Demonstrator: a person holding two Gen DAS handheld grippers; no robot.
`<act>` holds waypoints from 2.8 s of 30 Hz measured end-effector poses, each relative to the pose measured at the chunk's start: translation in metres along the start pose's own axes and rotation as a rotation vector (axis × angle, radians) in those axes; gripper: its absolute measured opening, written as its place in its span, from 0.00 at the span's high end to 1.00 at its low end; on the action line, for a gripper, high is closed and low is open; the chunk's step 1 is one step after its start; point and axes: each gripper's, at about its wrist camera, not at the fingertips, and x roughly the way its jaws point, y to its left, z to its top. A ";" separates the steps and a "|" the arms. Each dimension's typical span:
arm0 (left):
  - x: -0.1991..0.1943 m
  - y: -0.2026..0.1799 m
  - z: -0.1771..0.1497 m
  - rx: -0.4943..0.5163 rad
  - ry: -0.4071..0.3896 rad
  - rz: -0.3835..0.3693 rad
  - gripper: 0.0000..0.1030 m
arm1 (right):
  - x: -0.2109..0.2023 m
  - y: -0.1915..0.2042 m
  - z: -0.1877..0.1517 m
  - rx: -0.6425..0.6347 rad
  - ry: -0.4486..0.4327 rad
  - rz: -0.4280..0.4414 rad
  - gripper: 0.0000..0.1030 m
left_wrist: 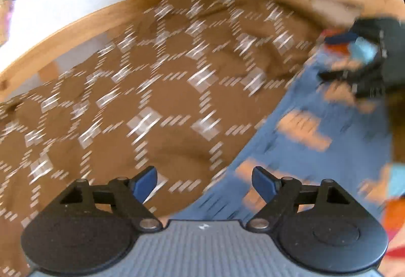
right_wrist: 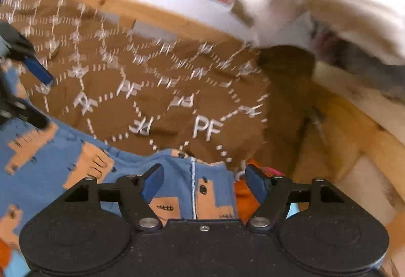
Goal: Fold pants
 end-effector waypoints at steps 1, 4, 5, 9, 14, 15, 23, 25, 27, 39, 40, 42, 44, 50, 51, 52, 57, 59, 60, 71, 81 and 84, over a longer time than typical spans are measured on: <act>0.003 0.005 -0.006 -0.008 0.022 0.055 0.16 | 0.013 -0.001 0.000 -0.009 0.032 -0.015 0.30; -0.001 0.036 -0.022 -0.127 0.067 0.179 0.16 | 0.038 -0.025 -0.003 0.119 0.085 -0.029 0.19; -0.010 0.048 -0.026 -0.189 0.066 0.183 0.16 | 0.038 -0.032 -0.001 0.168 0.093 -0.027 0.19; -0.054 0.095 -0.047 -0.298 0.022 0.218 0.14 | 0.012 -0.019 0.010 0.181 0.036 -0.101 0.18; -0.080 0.138 -0.069 -0.386 0.042 0.147 0.13 | -0.024 0.009 0.023 0.250 -0.080 -0.008 0.06; -0.079 0.143 -0.072 -0.403 0.064 0.140 0.13 | -0.028 0.019 0.025 0.247 -0.095 0.042 0.06; -0.051 0.171 -0.080 -0.553 0.165 -0.101 0.34 | -0.022 0.103 0.044 0.129 -0.082 0.450 0.06; -0.043 0.169 -0.076 -0.525 0.180 -0.114 0.59 | -0.014 0.117 0.049 0.113 -0.050 0.515 0.07; -0.038 0.166 -0.069 -0.483 0.197 -0.096 0.84 | -0.002 0.121 0.051 0.132 -0.006 0.558 0.10; -0.028 0.131 -0.064 -0.398 0.190 0.108 0.94 | 0.047 0.117 0.056 0.092 0.117 0.358 0.18; -0.030 0.134 -0.065 -0.425 0.190 0.100 0.94 | 0.053 0.110 0.057 0.123 0.127 0.329 0.17; -0.037 0.136 -0.064 -0.436 0.194 0.094 0.86 | 0.056 0.083 0.057 0.268 0.142 0.317 0.21; -0.051 0.131 -0.059 -0.411 0.189 0.136 0.49 | 0.042 0.057 0.055 0.385 0.110 0.309 0.21; -0.078 0.075 -0.035 -0.290 0.048 0.129 0.04 | -0.008 0.026 0.028 0.395 0.066 0.317 0.17; -0.072 0.064 -0.030 -0.277 0.045 0.093 0.04 | -0.008 0.024 0.022 0.401 0.082 0.325 0.17; -0.064 0.049 -0.025 -0.254 0.041 0.056 0.04 | -0.005 0.022 0.017 0.408 0.101 0.335 0.18; -0.029 -0.020 -0.014 -0.067 0.049 0.035 0.04 | 0.014 0.018 0.004 0.327 0.140 0.269 0.38; -0.014 -0.037 -0.015 -0.013 0.088 0.059 0.04 | 0.023 0.018 0.005 0.246 0.141 0.225 0.44; -0.009 -0.042 -0.015 -0.016 0.110 0.066 0.04 | 0.029 0.018 0.008 0.202 0.148 0.211 0.44; -0.015 0.004 -0.008 -0.370 0.122 -0.047 0.01 | 0.005 -0.003 0.016 0.296 0.047 0.178 0.23; 0.033 -0.053 0.065 -0.264 -0.027 -0.224 0.01 | -0.093 -0.044 -0.045 0.642 0.046 0.206 0.09; 0.052 -0.068 0.083 -0.231 -0.041 -0.306 0.01 | -0.086 -0.052 -0.062 0.788 0.099 0.269 0.17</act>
